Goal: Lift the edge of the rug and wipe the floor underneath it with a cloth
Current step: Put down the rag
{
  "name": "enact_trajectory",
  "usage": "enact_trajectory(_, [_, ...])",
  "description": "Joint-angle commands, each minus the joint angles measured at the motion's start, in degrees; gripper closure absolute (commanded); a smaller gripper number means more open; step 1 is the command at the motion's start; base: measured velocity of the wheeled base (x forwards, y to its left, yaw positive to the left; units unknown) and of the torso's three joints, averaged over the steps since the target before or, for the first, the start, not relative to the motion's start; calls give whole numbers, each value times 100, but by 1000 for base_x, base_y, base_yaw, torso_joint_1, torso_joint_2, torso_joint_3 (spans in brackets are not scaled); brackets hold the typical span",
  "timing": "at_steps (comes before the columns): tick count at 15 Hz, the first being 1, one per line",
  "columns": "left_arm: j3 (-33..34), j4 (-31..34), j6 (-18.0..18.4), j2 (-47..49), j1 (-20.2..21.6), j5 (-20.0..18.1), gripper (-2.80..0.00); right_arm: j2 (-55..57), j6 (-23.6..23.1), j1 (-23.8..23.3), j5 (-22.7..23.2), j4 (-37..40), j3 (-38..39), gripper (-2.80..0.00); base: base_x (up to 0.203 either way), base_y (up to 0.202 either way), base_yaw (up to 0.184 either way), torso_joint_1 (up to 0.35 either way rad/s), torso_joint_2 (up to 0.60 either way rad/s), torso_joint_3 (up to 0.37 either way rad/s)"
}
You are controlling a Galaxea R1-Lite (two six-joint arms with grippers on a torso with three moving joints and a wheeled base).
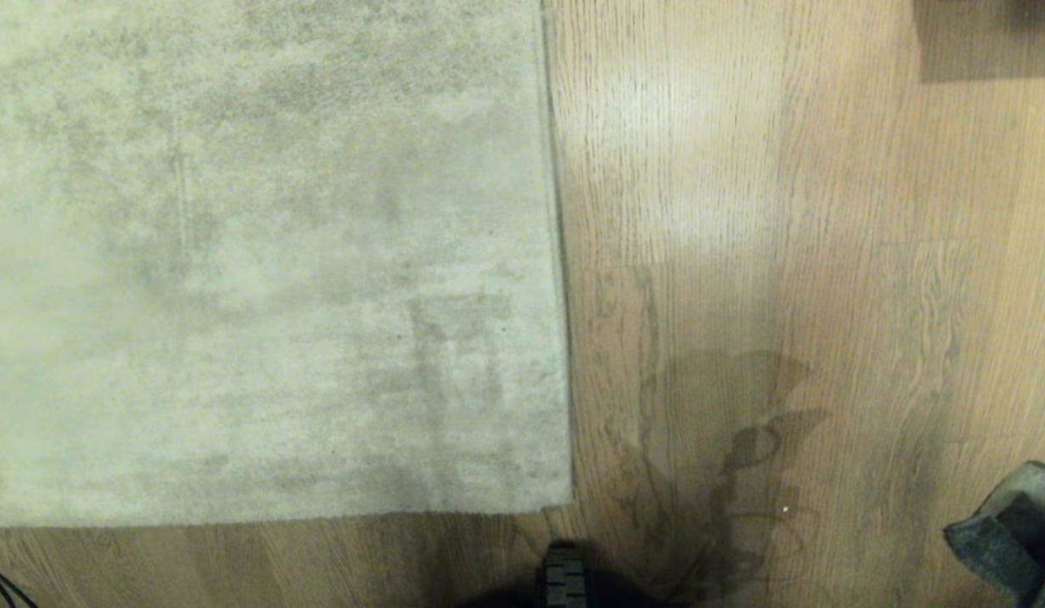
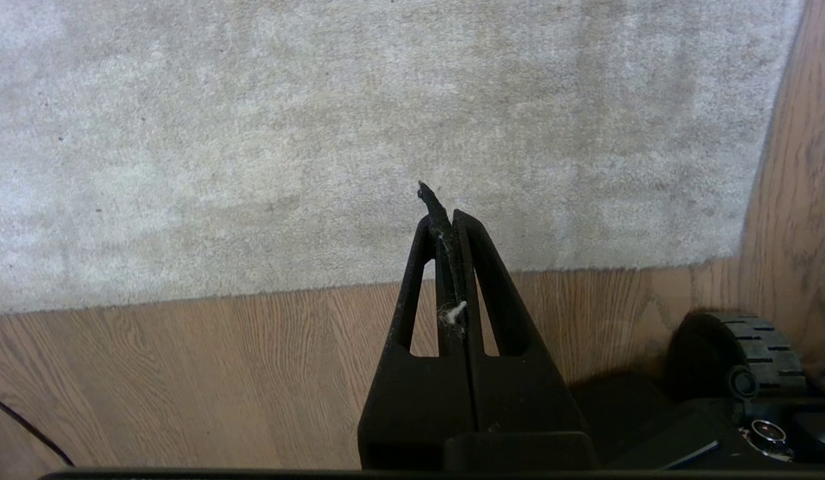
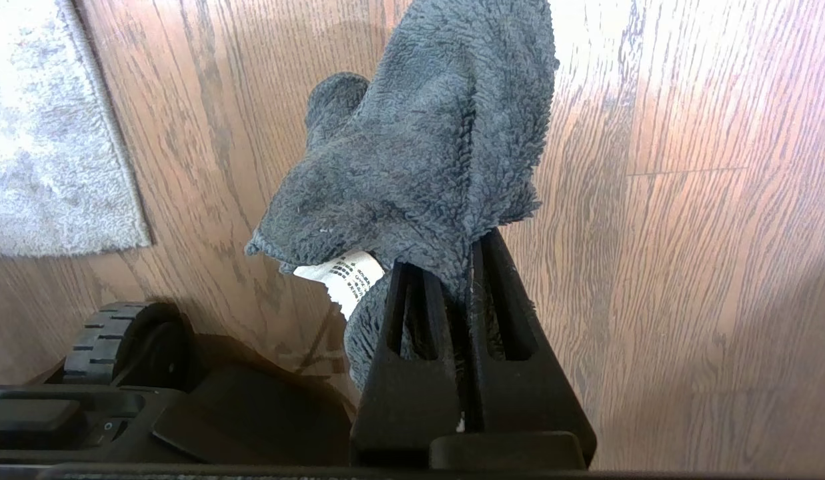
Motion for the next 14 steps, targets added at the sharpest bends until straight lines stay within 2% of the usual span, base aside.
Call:
enact_trajectory(1, [0, -1, 0, 4, -4, 2, 0, 7, -2, 0, 0, -2, 0, 0, 0, 0, 0, 0, 0, 0])
enact_trajectory(6, [0, -1, -9, 4, 4, 2, 0, 4, -2, 0, 0, -2, 0, 0, 1, -16, 2, 0, 0, 0])
enact_trajectory(14, [0, -1, -73, 4, -3, 38, 0, 6, -2, 0, 0, -2, 0, 0, 0, -187, 3, 3, 1, 1])
